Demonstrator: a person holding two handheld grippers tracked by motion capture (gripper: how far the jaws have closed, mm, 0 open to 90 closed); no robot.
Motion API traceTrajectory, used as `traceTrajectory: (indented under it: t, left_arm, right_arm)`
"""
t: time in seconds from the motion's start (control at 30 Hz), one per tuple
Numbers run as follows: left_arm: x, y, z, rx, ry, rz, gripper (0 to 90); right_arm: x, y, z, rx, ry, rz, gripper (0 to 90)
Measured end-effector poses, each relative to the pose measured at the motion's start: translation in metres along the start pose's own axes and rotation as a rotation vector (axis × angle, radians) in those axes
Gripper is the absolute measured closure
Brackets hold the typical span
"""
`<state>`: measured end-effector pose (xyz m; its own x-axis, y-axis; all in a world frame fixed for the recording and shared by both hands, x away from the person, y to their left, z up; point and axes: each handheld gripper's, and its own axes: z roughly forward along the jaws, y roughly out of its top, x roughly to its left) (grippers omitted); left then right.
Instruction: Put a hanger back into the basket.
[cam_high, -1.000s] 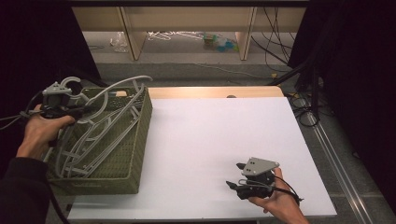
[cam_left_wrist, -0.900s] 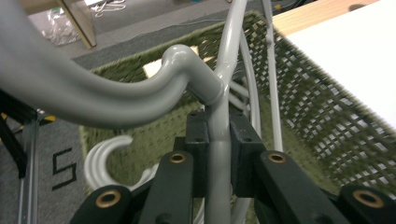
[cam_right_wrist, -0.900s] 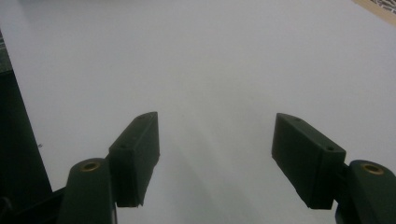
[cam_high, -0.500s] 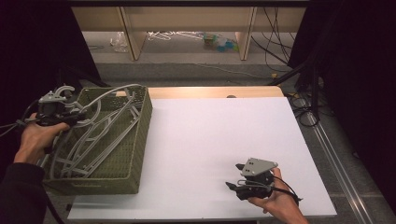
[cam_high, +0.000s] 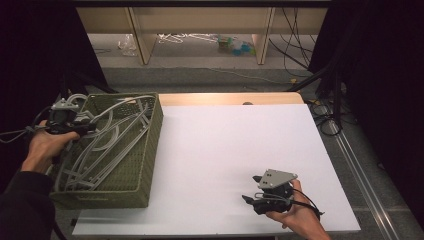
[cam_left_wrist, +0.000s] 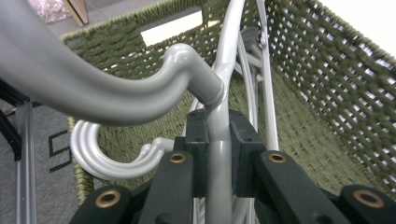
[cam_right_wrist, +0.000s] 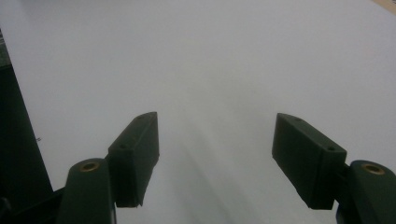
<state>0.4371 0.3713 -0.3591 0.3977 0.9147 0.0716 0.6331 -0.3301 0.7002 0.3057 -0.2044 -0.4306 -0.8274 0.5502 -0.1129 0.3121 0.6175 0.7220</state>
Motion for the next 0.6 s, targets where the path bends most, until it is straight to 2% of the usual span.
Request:
traceTrajectory:
  t: [0.17,0.3,0.4,0.43,0.53,0.6]
  left_arm:
    - [0.000,-0.010,0.008,0.022,-0.003,0.010,79.8]
    - [-0.004,-0.017,0.021,0.033,-0.023,0.018,79.5]
    - [-0.007,-0.018,0.026,0.058,-0.008,0.009,79.3]
    - [-0.008,-0.019,0.028,0.063,0.012,-0.007,79.1]
    - [-0.006,-0.019,0.029,0.089,0.030,0.028,76.5]
    - [-0.008,-0.020,0.030,0.108,0.055,0.036,73.3]
  right_arm:
    - [-0.001,0.000,0.000,-0.001,-0.003,0.008,32.5]
    - [0.000,0.000,0.002,0.003,0.002,-0.001,32.5]
    - [0.000,0.000,0.002,0.004,0.000,-0.001,32.5]
    - [0.000,0.000,0.001,0.004,0.004,0.000,32.5]
    - [-0.001,0.000,0.001,0.002,-0.001,0.008,32.5]
    - [-0.001,0.000,0.001,0.000,-0.001,0.005,32.5]
